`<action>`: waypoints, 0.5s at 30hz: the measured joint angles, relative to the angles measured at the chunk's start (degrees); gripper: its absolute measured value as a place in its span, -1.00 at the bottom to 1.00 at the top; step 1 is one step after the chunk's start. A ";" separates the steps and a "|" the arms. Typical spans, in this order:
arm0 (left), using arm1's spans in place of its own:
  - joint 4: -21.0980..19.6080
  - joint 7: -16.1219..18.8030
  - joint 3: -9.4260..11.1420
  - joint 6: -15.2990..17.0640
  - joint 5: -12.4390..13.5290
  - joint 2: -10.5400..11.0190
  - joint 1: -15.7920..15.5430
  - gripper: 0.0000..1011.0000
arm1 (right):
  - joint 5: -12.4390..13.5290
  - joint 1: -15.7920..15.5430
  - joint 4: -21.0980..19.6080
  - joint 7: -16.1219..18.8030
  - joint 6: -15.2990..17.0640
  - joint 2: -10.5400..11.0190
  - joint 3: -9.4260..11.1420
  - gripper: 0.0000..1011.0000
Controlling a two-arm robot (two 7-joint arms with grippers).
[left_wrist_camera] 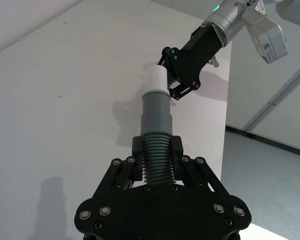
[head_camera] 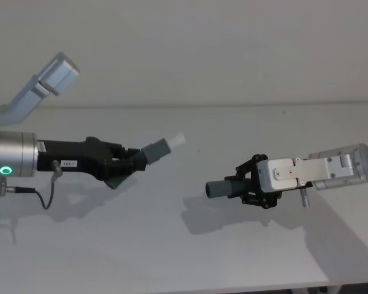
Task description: Use both hands to pick up one end of the pipe from the table, align the ends, and insert them.
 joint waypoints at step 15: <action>2.31 -2.52 2.36 -0.11 -0.41 0.30 -0.83 -0.43 | 0.00 0.00 0.00 0.00 0.00 0.00 0.00 -0.46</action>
